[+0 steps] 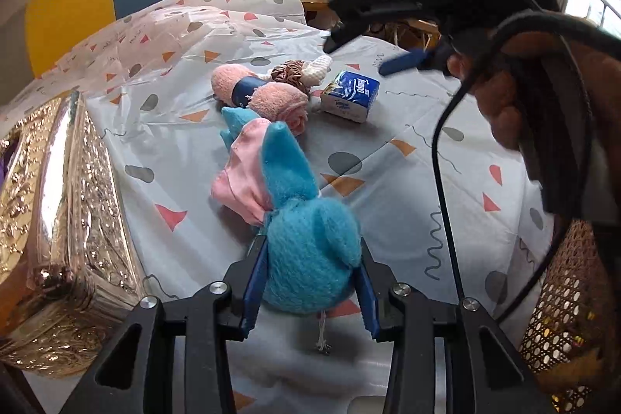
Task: Organize soft objects
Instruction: 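Grasp the brown scrunchie with white knit pieces with the right gripper while the left lifts the bunny, then carry the blue bunny into the gold tray and open the left gripper while the right holds the scrunchie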
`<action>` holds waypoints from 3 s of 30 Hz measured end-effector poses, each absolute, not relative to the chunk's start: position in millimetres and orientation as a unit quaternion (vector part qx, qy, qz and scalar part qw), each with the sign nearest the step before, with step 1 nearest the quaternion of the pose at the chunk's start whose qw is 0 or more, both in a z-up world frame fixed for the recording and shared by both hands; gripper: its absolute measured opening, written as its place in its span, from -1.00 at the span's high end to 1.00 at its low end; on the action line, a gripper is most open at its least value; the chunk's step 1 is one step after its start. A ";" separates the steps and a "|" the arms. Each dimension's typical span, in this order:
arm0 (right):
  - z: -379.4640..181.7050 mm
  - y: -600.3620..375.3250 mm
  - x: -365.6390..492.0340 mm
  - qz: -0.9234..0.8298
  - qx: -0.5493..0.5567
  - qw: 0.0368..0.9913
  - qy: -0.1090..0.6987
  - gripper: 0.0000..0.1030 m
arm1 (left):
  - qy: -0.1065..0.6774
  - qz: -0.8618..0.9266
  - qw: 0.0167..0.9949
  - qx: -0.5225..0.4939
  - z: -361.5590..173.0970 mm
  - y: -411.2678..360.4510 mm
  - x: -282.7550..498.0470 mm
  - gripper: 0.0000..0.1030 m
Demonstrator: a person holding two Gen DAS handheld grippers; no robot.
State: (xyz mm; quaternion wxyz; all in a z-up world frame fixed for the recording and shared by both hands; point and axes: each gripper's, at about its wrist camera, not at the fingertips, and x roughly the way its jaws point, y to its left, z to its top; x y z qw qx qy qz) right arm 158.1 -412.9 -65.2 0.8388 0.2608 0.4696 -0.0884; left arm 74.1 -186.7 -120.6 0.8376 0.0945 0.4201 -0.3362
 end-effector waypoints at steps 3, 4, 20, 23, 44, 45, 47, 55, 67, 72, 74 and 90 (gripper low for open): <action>-49.1 -395.3 187.8 -0.069 0.155 0.860 0.481 -0.17 | 0.427 -0.339 0.835 0.074 -121.6 -183.1 77.7 0.17; -47.5 -388.3 200.9 -0.050 0.119 0.861 0.492 -0.17 | 0.429 -0.340 0.834 0.071 -121.4 -182.9 78.0 0.17; -115.6 -380.4 252.1 -0.021 0.048 0.799 0.599 0.45 | 0.435 -0.340 0.833 0.046 -122.5 -176.4 78.2 0.12; -95.3 -388.8 234.1 -0.027 0.064 0.816 0.574 0.45 | 0.434 -0.338 0.834 0.050 -122.6 -177.7 78.0 0.12; -113.4 -356.8 130.4 -0.004 0.161 0.776 0.610 0.43 | 0.458 -0.300 0.836 0.051 -111.3 -171.9 68.5 0.16; -113.7 -357.1 129.0 -0.003 0.168 0.775 0.609 0.43 | 0.459 -0.298 0.835 0.049 -108.5 -171.7 69.4 0.17; -113.7 -361.5 126.5 -0.001 0.179 0.775 0.607 0.43 | 0.452 -0.299 0.839 0.050 -99.2 -171.5 69.5 0.17; -113.5 -372.0 128.2 0.004 0.186 0.774 0.605 0.42 | 0.429 -0.302 0.850 0.051 -61.7 -170.9 79.0 0.17; -115.1 -355.1 134.8 0.000 0.129 0.780 0.612 0.36 | 0.379 -0.268 0.886 0.016 14.0 -147.9 131.9 0.18; -115.3 -354.6 136.0 0.000 0.126 0.783 0.609 0.38 | 0.356 -0.225 0.907 -0.014 41.4 -99.3 151.0 0.18; -115.3 -353.7 136.8 0.000 0.122 0.784 0.608 0.38 | 0.348 -0.207 0.914 -0.022 48.7 -75.7 154.4 0.18; -111.7 -335.4 136.4 -0.002 0.023 0.804 0.594 0.39 | 0.336 -0.027 0.935 -0.112 33.4 164.9 109.9 0.18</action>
